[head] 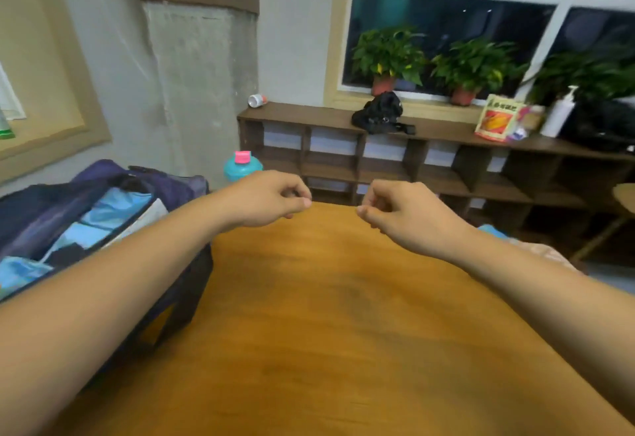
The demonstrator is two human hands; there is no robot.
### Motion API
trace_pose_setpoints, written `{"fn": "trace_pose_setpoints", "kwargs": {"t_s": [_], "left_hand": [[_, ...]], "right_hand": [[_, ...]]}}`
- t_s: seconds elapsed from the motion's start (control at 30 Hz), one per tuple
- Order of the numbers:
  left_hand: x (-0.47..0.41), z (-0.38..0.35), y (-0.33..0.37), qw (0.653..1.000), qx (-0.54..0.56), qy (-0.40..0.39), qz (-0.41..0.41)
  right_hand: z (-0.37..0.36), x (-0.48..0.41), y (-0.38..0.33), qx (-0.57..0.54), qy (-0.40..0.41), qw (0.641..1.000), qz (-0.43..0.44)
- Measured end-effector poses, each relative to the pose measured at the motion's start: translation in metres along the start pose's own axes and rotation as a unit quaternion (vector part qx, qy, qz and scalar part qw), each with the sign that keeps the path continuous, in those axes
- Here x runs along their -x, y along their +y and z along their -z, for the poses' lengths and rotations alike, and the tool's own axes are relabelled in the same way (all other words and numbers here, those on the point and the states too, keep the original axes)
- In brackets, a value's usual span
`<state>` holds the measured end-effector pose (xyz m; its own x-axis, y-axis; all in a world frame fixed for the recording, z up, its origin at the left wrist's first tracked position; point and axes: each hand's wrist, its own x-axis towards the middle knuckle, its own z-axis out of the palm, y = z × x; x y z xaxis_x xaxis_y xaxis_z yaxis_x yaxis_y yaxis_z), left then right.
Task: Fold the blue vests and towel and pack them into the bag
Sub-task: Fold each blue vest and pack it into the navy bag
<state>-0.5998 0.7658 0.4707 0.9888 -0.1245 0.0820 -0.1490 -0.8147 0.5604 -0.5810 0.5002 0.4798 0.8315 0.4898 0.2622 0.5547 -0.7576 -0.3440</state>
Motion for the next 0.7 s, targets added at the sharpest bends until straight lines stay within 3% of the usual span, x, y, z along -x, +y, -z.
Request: {"fn": "trace_pose_setpoints", "kwargs": {"t_s": [0.3, 0.43, 0.6, 0.7], "left_hand": [[-0.063, -0.124, 0.025, 0.998, -0.007, -0.056, -0.031], [-0.078, -0.173, 0.021, 0.996, -0.032, -0.072, -0.043], [-0.081, -0.217, 0.019, 0.995, -0.030, -0.082, -0.050], [-0.084, -0.238, 0.022, 0.993, -0.061, -0.075, -0.067]], "right_hand": [[0.001, 0.070, 0.124, 0.036, 0.028, 0.994, -0.102], [0.004, 0.086, 0.178, 0.058, 0.059, 0.981, -0.176], [-0.001, 0.094, 0.237, 0.126, 0.038, 0.958, -0.254], [-0.012, 0.095, 0.265, 0.103, 0.040, 0.950, -0.293]]}}
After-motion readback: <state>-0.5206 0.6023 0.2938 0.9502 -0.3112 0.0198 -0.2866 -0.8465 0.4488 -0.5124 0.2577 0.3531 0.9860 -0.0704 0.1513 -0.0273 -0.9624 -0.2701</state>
